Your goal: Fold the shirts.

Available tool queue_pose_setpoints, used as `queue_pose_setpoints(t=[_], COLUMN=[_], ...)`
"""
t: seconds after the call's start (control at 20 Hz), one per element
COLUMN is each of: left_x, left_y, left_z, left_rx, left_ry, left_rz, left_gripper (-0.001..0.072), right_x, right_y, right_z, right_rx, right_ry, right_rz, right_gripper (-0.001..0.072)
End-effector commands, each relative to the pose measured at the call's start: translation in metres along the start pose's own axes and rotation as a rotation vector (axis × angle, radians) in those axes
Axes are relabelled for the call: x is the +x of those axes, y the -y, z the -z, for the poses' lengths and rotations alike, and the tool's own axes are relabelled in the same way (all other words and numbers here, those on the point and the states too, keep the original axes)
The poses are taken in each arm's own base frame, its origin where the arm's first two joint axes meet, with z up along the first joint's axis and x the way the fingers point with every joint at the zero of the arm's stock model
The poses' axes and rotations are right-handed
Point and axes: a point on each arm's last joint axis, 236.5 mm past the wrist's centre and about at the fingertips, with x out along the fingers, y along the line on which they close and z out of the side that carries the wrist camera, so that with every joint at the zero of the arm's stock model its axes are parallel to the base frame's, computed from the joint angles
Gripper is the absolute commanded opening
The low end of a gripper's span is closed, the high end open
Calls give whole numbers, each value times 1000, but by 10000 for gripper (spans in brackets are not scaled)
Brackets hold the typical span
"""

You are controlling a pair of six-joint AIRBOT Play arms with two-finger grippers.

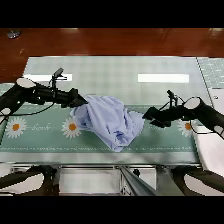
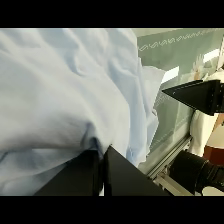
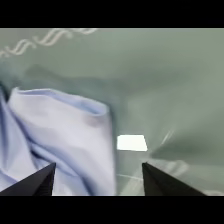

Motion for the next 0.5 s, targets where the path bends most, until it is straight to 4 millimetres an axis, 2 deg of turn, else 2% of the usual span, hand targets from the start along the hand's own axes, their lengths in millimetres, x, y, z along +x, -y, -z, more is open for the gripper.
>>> queue_pose_setpoints(t=[0.0, 0.1, 0.15, 0.25, 0.3, 0.35, 0.4, 0.45], left_x=[0, 0, 1, 1, -1, -9, -24, -43], left_y=[3, 4, 5, 5, 7, 16, 35, 56], left_z=[1, 2, 3, 4, 2, -4, -14, -27], left_rx=[13, 14, 15, 20, 22, 21, 56, 113], left_ry=[-8, -12, -17, -21, -14, 6, 51, 113], left_rz=[3, 5, 6, 8, 11, 42, 107, 157], left_gripper=[23, 23, 23, 23, 24, 24, 23, 23], right_x=[22, 28, 29, 31, 30, 25, 15, -1], right_y=[-17, -28, -33, -41, -44, -50, -59, -74], right_z=[-3, -9, -13, -16, -14, -11, -9, -15], right_rx=[-36, -63, -70, -85, -121, -201, -252, -304], right_ry=[-58, -65, -65, -87, -103, -123, -143, -129], right_rz=[-23, -24, -26, -36, -42, -56, -71, -87], right_gripper=[614, 585, 512, 283, 32, 20, 20, 20])
